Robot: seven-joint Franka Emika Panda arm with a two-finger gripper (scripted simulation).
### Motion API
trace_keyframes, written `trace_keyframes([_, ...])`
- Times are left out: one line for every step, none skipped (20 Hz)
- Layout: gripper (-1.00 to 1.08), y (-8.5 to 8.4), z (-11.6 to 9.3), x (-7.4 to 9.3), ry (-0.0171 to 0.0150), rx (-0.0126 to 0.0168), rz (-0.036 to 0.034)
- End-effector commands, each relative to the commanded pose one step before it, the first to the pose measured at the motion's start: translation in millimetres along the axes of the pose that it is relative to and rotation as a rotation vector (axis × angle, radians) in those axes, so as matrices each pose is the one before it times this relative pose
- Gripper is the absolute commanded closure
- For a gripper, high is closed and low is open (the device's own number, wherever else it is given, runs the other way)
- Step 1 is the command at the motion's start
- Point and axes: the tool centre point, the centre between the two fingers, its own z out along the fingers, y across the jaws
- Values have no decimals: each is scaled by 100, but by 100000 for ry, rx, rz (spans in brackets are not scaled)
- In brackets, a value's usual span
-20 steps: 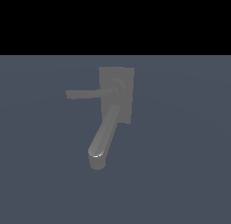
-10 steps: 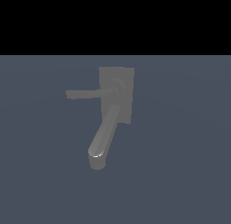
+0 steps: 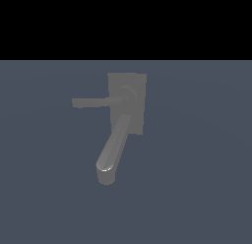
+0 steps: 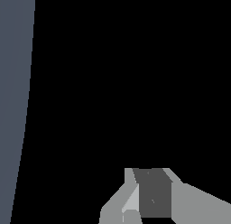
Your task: Turn on the faucet by rotating a designated handle.
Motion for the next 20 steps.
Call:
trace_keyframes([108,-1963,-1429,2548,6981,-4900,-8094])
trace_keyframes([108,-821,-533,1064,2760,-1662,-3328])
trace_keyframes([108,-857,-523,1082,2779,-1528,-3385])
trace_keyframes([108,-893,-513,1101,2798,-1393,-3437])
trace_keyframes([108,-928,-503,1120,2817,-1256,-3485])
trace_keyframes([108,-962,-492,1138,2837,-1119,-3529])
trace_keyframes([108,-997,-481,1157,2857,-982,-3568])
trace_keyframes([108,-1030,-469,1175,2877,-844,-3603])
trace_keyframes([108,-1062,-458,1193,2898,-707,-3633])
trace_keyframes([108,-1093,-446,1212,2919,-570,-3659])
trace_keyframes([108,-1124,-434,1229,2940,-433,-3681])
trace_keyframes([108,-1153,-421,1247,2961,-297,-3698])
trace_keyframes([108,-1181,-408,1265,2983,-163,-3711])
trace_keyframes([108,-1208,-395,1283,3005,-30,-3720])
trace_keyframes([108,-1233,-382,1301,3027,102,-3725])
trace_keyframes([108,-1257,-368,1318,3049,231,-3726])
trace_keyframes([108,-1280,-354,1335,3072,358,-3723])
trace_keyframes([108,-1301,-340,1352,3095,483,-3716])
trace_keyframes([108,-1321,-325,1369,3117,605,-3705])
trace_keyframes([108,-1328,-308,1375,3116,718,-3663])
